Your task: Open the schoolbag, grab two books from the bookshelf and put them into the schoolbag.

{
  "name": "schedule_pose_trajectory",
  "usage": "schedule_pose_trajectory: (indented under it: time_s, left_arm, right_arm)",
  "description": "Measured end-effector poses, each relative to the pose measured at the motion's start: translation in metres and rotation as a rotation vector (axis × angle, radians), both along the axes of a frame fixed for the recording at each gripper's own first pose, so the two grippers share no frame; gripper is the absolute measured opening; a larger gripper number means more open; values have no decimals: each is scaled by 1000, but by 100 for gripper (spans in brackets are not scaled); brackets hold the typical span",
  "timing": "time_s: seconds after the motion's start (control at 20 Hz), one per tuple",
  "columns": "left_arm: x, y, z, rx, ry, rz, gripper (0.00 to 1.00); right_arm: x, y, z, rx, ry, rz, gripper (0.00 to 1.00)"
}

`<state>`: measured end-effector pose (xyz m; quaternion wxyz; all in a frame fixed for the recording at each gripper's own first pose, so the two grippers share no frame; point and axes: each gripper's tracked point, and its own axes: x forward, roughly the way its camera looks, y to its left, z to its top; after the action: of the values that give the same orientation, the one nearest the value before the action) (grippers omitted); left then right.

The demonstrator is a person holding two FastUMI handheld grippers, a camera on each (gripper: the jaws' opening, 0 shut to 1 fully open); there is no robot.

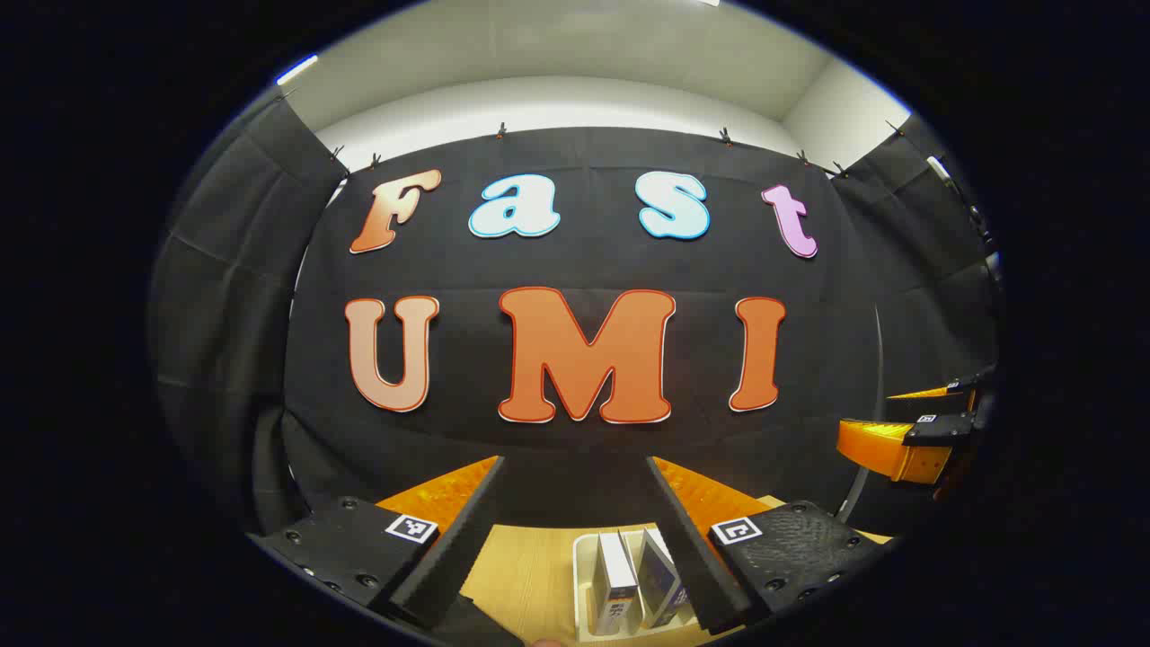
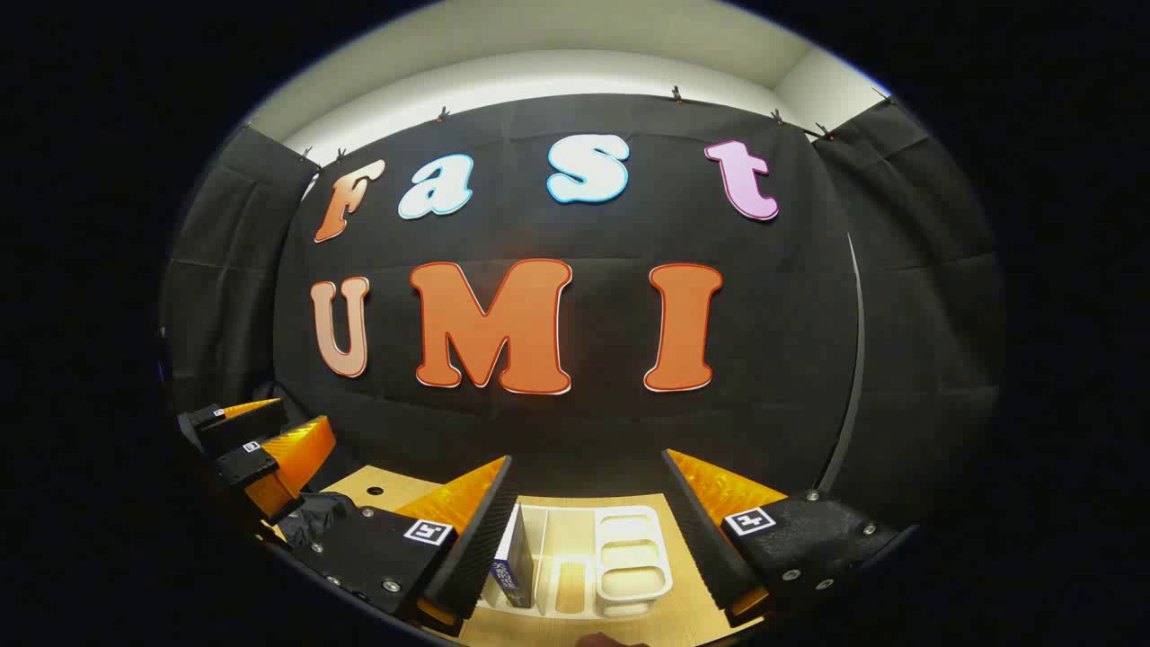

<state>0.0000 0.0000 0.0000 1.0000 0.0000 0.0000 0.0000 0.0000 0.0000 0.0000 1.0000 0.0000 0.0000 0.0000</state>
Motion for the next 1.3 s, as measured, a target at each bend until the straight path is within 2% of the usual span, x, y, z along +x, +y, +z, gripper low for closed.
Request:
schedule_pose_trajectory:
  time_s: [0.3,0.65,1.3]
  left_arm:
    - [-3,-24,-5,48,3,-18,94]
    - [1,-22,-5,47,-3,-13,94]
    - [9,-13,-1,70,-29,31,94]
  right_arm:
    - [-8,-6,-6,7,15,-15,94]
    - [-7,-9,-5,2,10,-31,94]
    - [12,-2,-6,5,12,-6,94]
